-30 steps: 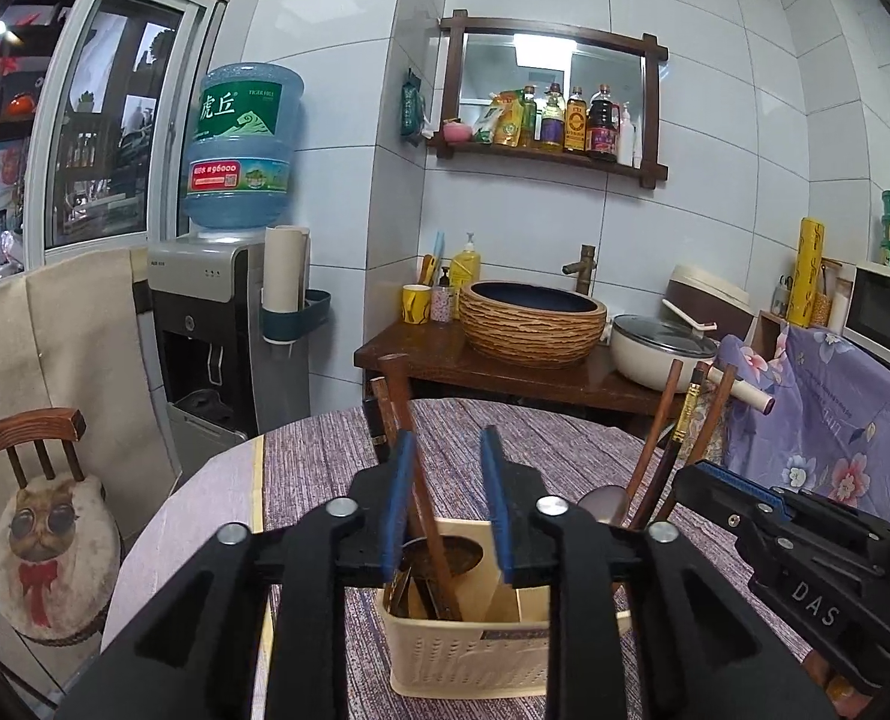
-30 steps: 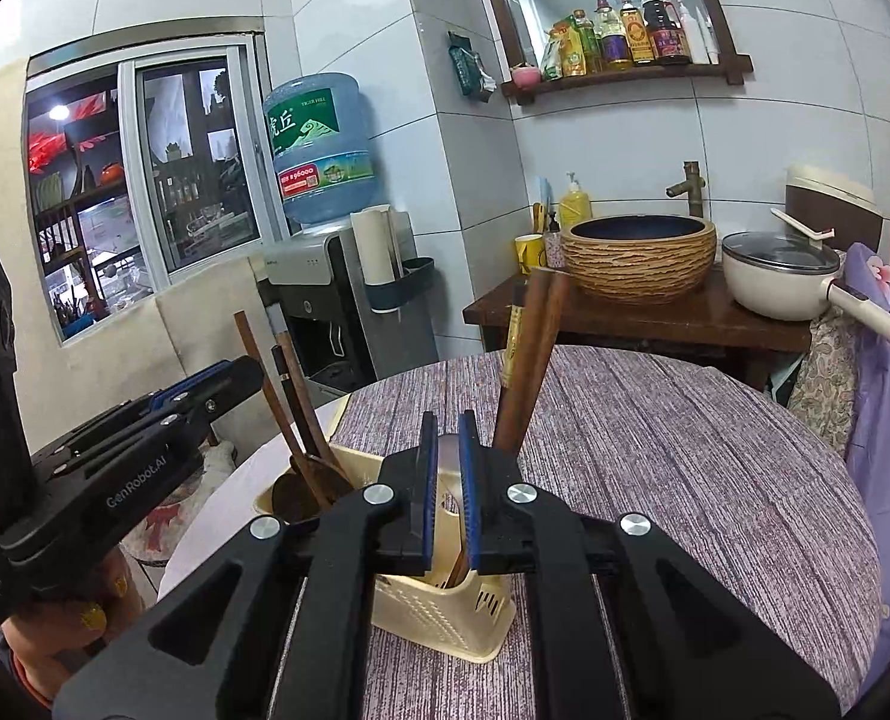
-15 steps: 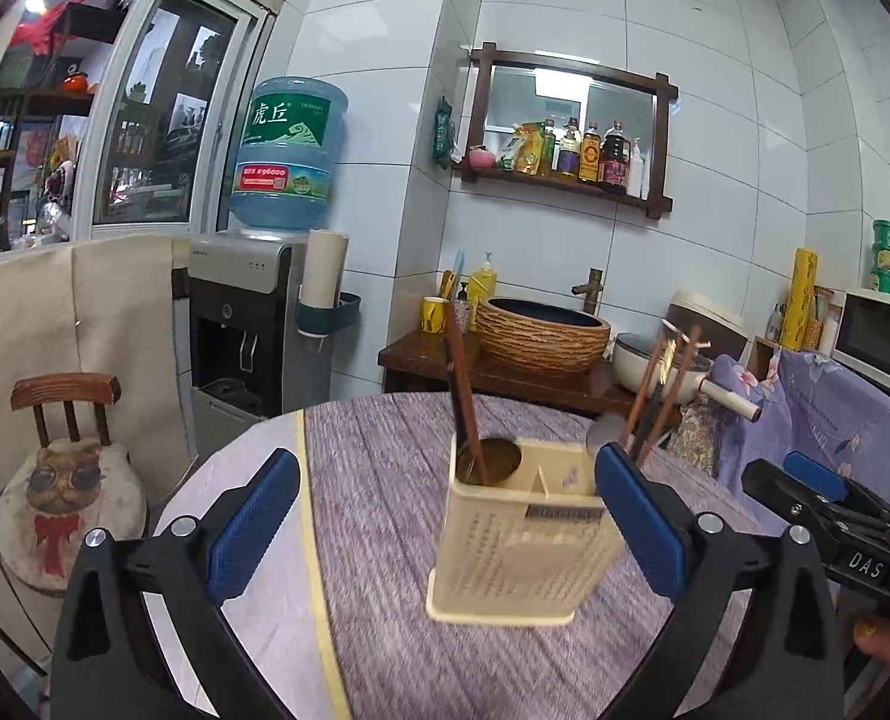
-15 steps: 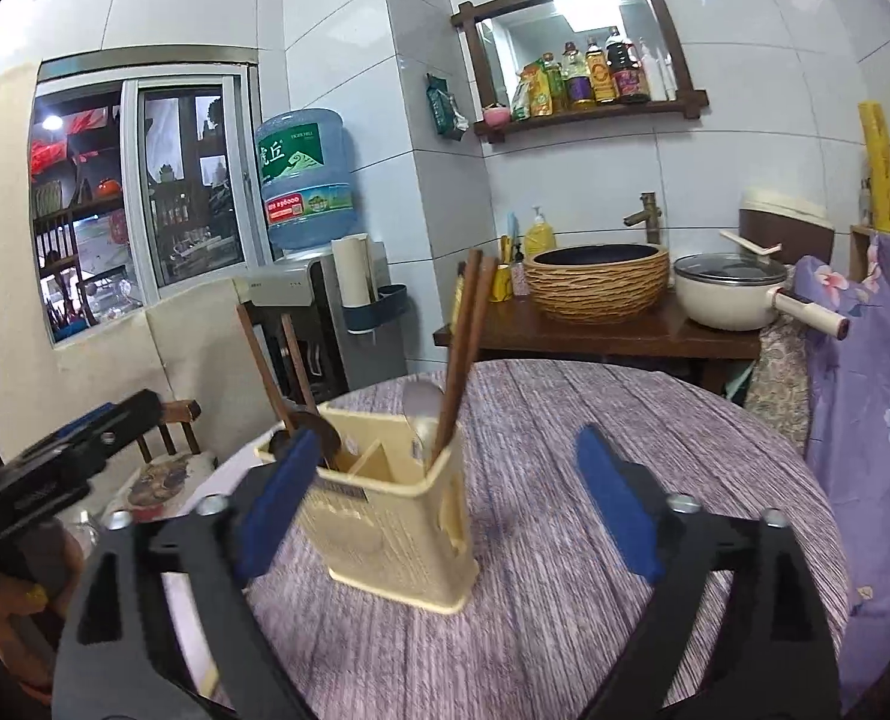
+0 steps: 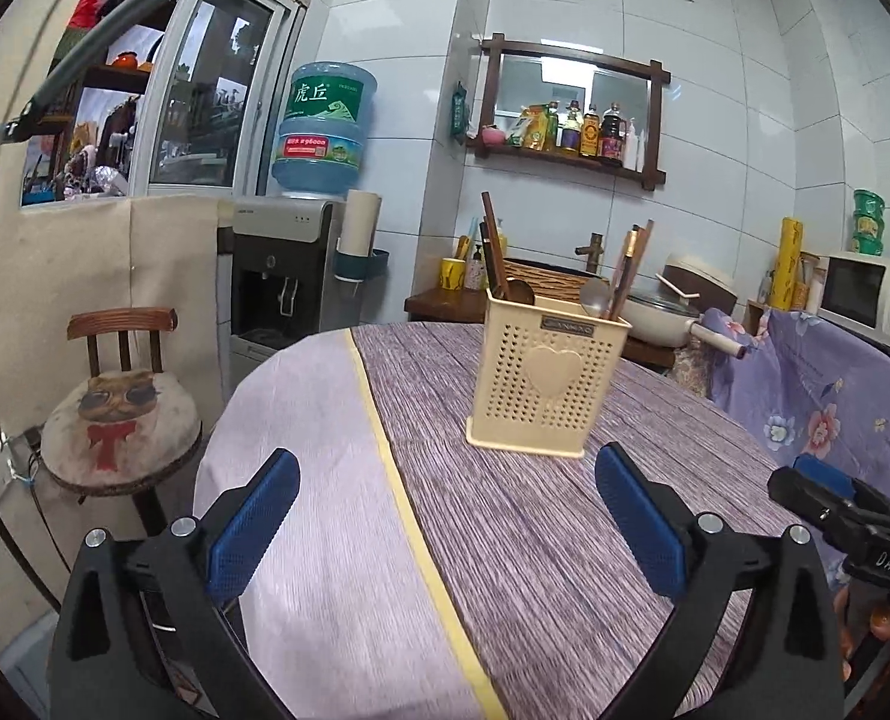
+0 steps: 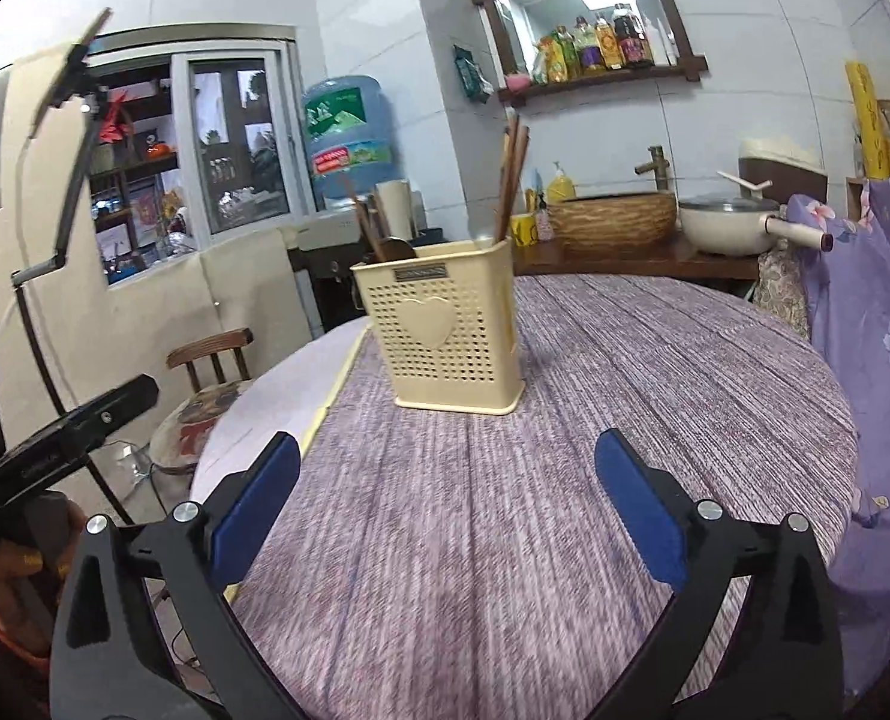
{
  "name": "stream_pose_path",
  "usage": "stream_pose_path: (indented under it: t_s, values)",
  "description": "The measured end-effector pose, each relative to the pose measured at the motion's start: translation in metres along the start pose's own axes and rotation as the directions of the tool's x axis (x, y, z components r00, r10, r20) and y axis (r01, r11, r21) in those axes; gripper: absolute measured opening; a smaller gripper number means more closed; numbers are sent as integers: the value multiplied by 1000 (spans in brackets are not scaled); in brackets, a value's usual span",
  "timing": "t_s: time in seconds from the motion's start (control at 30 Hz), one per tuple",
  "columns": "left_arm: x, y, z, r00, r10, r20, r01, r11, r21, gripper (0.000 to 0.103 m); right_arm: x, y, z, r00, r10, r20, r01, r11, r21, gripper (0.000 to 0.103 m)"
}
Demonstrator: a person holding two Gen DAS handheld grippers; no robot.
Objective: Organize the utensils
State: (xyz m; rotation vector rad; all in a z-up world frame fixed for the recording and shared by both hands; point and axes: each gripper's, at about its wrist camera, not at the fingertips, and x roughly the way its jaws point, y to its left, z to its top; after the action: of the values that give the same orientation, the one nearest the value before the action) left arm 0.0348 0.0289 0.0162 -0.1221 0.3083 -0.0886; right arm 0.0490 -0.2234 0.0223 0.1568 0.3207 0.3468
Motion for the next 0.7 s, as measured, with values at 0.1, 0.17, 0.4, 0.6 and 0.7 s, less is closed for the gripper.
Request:
stream_pose_path:
  t_s: [0.1, 0.17, 0.4, 0.6, 0.7]
  values:
    - [-12, -1, -6, 1000, 5, -4, -5, 1000, 29, 98, -23, 6, -3, 999, 25, 34, -25, 1000, -11, 97]
    - [-20, -2, -9, 1000, 16, -4, -16, 999, 48, 98, -35, 8, -5, 998, 37, 53, -37, 999, -9, 97]
    - [-40, -11, -13, 1000, -6, 22, 5, 999, 54, 98, -60, 10, -7, 994, 40, 100, -40, 999, -8, 97]
    - [-40, -16, -19, 1000, -26, 0, 26, 998, 57, 98, -67, 16, -10, 994, 31, 106, -27, 999, -40, 97]
    - [-42, -17, -20, 1000, -24, 10, 23, 998, 52, 98, -67, 17, -10, 994, 31, 107, -26, 998, -52, 97]
